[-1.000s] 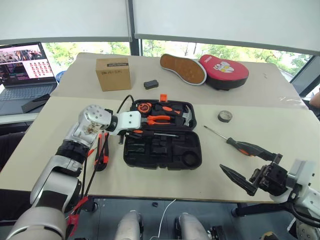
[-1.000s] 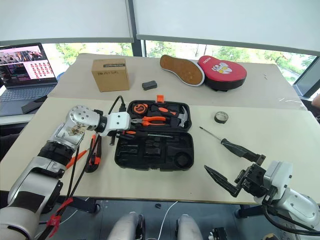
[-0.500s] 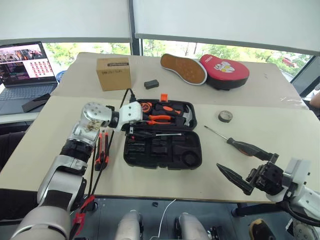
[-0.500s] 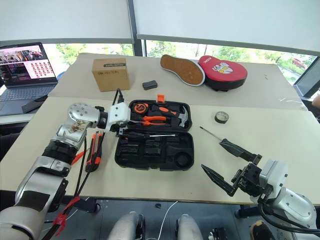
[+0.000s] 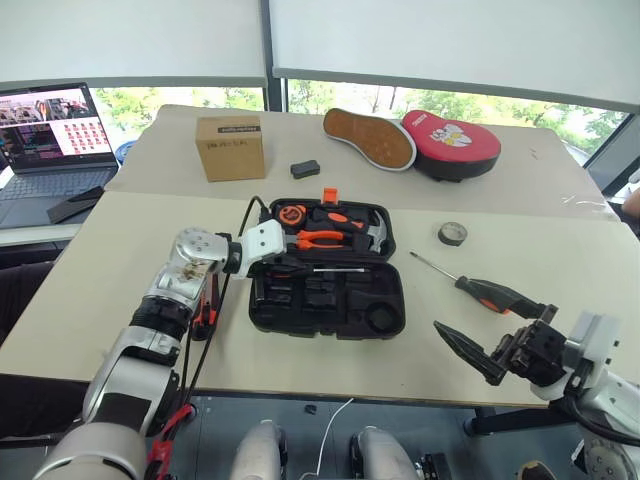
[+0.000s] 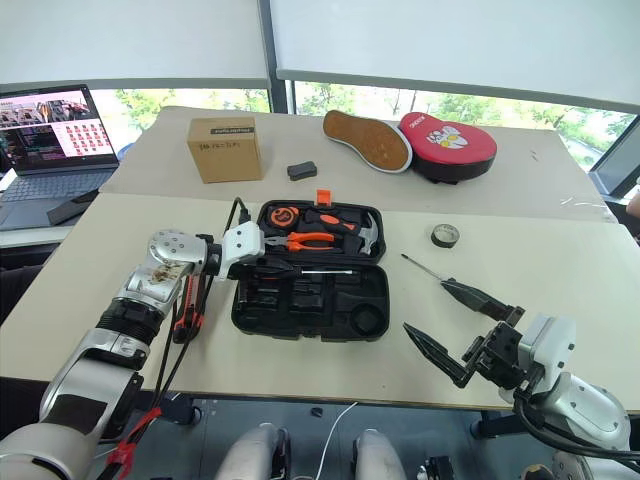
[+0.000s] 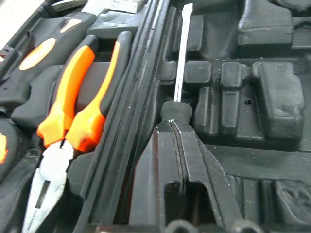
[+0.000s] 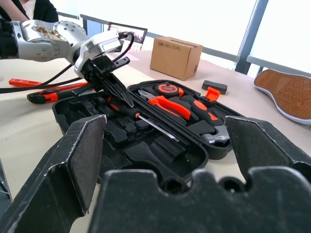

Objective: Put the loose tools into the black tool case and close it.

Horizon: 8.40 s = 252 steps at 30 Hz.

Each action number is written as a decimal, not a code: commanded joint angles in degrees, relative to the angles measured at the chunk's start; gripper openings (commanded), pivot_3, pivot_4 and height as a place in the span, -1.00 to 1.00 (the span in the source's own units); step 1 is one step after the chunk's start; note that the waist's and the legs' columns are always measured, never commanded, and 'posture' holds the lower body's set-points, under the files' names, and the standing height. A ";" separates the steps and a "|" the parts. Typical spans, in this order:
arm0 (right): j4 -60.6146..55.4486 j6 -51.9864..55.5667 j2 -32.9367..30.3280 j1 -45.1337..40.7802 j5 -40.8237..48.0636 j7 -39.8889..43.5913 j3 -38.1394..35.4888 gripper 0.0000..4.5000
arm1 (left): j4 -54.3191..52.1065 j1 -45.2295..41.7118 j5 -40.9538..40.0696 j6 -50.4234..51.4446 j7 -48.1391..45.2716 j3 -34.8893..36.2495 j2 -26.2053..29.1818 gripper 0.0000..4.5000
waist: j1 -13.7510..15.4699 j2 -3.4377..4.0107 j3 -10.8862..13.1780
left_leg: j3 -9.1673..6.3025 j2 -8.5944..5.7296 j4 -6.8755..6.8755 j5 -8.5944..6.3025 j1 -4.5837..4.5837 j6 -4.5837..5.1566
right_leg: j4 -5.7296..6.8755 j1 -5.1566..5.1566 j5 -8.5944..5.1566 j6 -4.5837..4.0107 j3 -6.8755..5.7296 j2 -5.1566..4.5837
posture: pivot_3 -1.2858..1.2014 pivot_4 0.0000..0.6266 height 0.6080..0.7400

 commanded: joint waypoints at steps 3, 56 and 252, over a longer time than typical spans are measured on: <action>-2.59 0.57 0.60 0.04 0.63 -1.29 -0.57 1.00 | 2.02 -0.30 2.41 1.67 0.28 -2.53 -1.52 -0.99 | 0.11 0.10 -0.05 | 0.00 0.00 0.07 0.00 0.15 0.00 | -0.02 0.26 -0.01 0.01 -0.03 0.01 | 0.03 -0.52 1.00; 53.60 14.94 -23.00 -38.88 -24.53 13.20 16.21 1.00 | -51.90 45.33 -40.98 18.21 -7.53 26.31 13.66 0.99 | -0.84 0.83 -0.15 | 0.03 0.00 -0.39 -0.13 0.66 0.15 | -0.14 0.48 -0.34 -0.13 0.12 -0.23 | 0.03 -0.52 1.00; 6.25 2.00 -9.02 -8.31 -0.33 16.02 -0.44 1.00 | -26.96 1.16 -0.64 22.62 -7.01 -11.67 12.51 -0.80 | -0.31 0.39 0.17 | 0.19 0.03 -0.19 -0.09 -0.07 0.00 | -0.06 -0.24 -0.13 0.05 0.25 0.09 | 0.03 -0.52 1.00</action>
